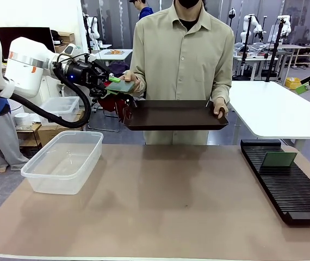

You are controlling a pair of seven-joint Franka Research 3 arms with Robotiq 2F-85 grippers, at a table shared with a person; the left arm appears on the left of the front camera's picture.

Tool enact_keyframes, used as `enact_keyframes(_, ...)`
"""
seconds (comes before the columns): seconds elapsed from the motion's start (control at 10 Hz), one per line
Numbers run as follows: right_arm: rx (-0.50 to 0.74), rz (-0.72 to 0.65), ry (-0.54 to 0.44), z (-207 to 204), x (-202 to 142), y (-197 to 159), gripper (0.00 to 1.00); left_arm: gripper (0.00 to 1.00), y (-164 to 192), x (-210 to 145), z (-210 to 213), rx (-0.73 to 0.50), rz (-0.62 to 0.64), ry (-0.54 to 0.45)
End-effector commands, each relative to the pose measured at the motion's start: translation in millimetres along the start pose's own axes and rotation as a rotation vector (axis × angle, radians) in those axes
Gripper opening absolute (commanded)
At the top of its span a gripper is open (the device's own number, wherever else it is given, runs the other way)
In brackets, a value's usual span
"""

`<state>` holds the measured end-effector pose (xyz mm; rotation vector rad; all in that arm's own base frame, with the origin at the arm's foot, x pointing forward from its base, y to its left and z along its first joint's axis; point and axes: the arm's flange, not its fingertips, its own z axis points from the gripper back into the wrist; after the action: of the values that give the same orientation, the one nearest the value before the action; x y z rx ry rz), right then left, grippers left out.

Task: Sort PCBs into racks and boxes based on the side picked up.
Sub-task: Pick up the Blank PCB handed by the Human.

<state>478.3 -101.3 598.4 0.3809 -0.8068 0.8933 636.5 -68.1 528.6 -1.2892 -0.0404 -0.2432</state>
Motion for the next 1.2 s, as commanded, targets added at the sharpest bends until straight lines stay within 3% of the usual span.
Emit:
enact_keyframes(0.0, 0.001, -0.001, 0.004, -2.8, 1.1, -0.5, 1.00, 0.00, -3.6, 3.6, 2.4, 0.000, 0.008, -0.012)
enact_keyframes(0.9, 0.001, -0.001, 0.004, -2.8, 1.1, -0.5, 1.00, 0.00, -5.0, -3.0, 6.7, 0.024, -0.004, -0.015)
enact_keyframes(1.0, 0.001, -0.001, 0.004, -2.8, 1.1, -0.5, 1.00, 0.00, -8.0, -5.6, 4.7, 0.026, -0.016, -0.066)
enact_keyframes(1.1, 0.001, -0.001, 0.004, -2.8, 1.1, -0.5, 1.00, 0.00, -2.1, -0.6, 6.3, 0.003, -0.004, -0.010)
